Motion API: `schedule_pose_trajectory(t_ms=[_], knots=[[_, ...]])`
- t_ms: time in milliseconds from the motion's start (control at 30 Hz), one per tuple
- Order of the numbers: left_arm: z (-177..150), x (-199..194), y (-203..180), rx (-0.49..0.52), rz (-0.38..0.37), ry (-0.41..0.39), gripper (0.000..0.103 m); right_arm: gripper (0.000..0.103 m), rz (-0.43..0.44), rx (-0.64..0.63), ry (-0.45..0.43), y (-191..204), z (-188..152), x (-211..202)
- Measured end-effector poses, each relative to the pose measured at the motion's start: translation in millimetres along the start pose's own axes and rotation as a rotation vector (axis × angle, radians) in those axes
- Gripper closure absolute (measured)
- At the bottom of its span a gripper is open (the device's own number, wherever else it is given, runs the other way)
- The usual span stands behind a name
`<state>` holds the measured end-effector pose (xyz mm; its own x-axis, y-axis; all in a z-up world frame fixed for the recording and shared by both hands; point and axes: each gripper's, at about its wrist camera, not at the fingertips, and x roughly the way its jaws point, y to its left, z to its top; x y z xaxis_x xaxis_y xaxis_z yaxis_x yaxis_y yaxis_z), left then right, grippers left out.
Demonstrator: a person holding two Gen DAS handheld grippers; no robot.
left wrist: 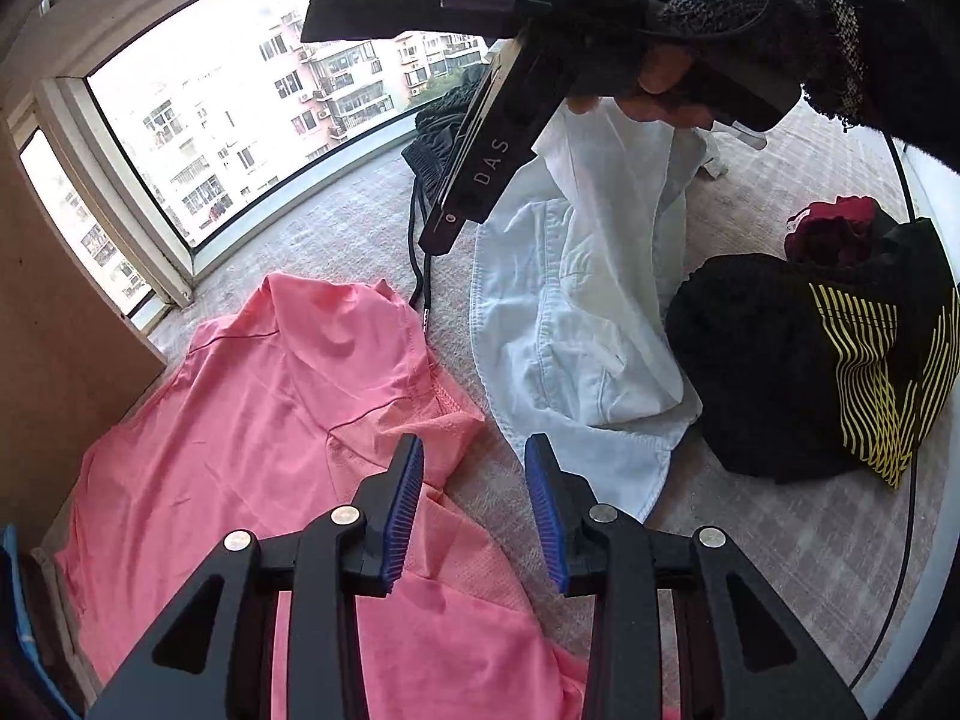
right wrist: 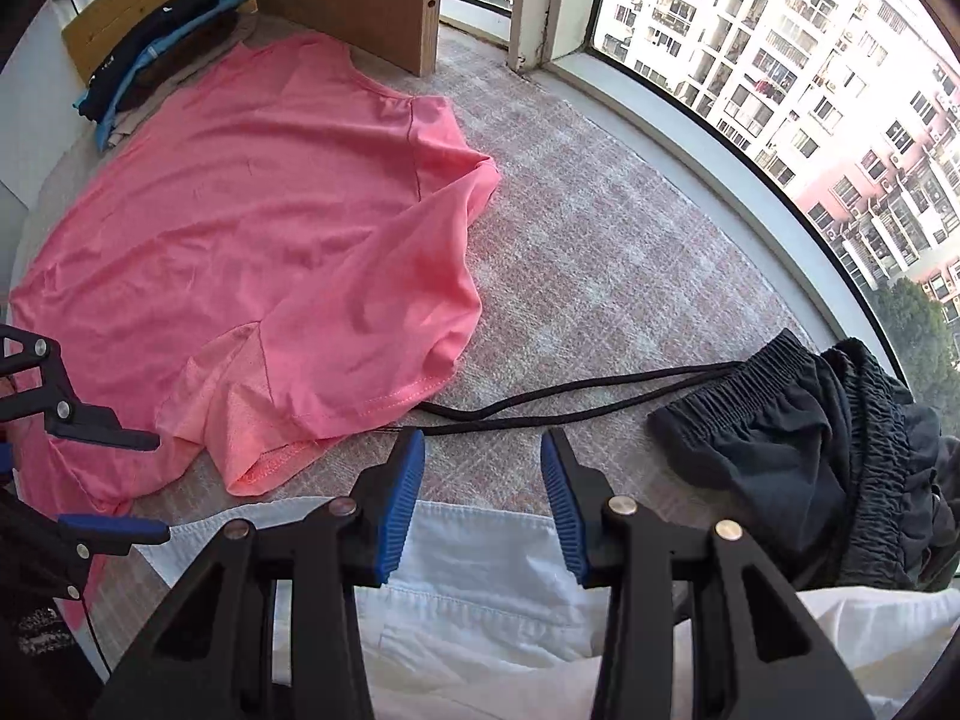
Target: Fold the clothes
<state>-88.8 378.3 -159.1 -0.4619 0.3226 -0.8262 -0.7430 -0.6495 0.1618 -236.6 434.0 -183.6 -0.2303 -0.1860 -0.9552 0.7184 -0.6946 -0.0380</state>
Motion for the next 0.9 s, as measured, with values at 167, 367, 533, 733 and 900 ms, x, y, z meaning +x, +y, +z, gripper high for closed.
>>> schedule_pose_trajectory(t_ms=[167,367,533,733,900], knots=[[9,30,10,0.021,-0.037,0.038,0.069,0.063,-0.002,-0.207,0.056,6,11,27],[7,47,22,-0.019,-0.104,0.047,0.102,0.063,0.077,-0.273,0.037,9,20,39],[-1,38,37,-0.09,-0.141,0.017,0.102,0.063,0.117,-0.29,0.04,8,27,49],[-6,26,48,-0.132,-0.155,-0.008,0.102,0.1,0.267,-0.215,0.078,2,32,46],[-5,17,51,-0.175,-0.212,-0.037,0.102,0.1,0.26,-0.176,0.072,-7,29,27]])
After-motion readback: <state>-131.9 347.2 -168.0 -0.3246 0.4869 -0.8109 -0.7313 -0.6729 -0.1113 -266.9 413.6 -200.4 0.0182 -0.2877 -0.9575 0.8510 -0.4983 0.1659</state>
